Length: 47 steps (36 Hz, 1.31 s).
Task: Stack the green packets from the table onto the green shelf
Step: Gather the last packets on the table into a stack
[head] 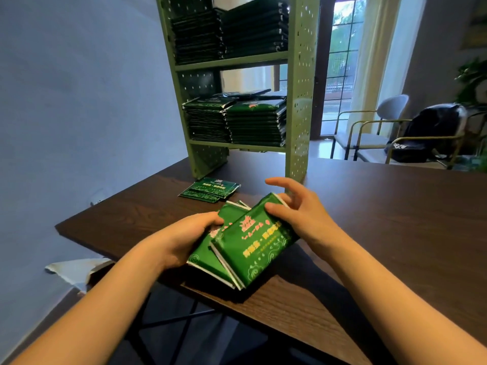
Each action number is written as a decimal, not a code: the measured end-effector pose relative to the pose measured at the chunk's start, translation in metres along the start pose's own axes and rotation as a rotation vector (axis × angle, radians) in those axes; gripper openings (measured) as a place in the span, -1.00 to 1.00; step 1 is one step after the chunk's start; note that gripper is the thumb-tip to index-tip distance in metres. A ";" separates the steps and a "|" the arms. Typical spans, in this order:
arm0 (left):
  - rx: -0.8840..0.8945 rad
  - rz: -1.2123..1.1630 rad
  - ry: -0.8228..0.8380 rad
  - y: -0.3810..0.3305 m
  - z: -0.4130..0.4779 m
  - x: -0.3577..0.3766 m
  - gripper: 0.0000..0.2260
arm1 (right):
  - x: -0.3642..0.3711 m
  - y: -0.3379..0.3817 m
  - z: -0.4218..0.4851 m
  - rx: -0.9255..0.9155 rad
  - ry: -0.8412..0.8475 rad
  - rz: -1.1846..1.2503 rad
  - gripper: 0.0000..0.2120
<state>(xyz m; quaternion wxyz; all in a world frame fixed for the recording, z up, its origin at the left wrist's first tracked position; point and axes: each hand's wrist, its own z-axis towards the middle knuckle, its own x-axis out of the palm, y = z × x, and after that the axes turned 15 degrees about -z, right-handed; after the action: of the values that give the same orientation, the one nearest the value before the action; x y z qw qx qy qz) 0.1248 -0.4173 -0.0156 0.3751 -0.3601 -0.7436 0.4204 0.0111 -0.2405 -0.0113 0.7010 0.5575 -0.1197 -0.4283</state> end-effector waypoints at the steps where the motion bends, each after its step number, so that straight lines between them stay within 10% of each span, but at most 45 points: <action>1: -0.022 0.015 0.019 0.001 -0.003 0.005 -0.80 | 0.002 -0.002 0.000 -0.036 0.003 -0.062 -0.64; 17: 0.130 0.169 0.138 -0.002 -0.012 0.008 -0.87 | 0.024 -0.016 -0.002 -0.127 -0.182 -0.317 -0.77; 35: 0.246 -0.578 -0.113 0.007 -0.002 -0.060 -0.76 | 0.036 -0.005 0.009 -0.188 0.522 -1.155 -0.57; 47: 0.348 -0.507 -0.147 0.017 -0.001 -0.061 -0.68 | 0.024 0.020 0.014 0.060 0.681 -1.246 -0.34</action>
<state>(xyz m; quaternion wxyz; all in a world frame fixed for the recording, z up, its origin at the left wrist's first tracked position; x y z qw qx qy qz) 0.1580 -0.4622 -0.0464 0.4692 -0.0622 -0.7516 0.4594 0.0258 -0.2672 0.0037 0.3085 0.6442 0.4353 -0.5481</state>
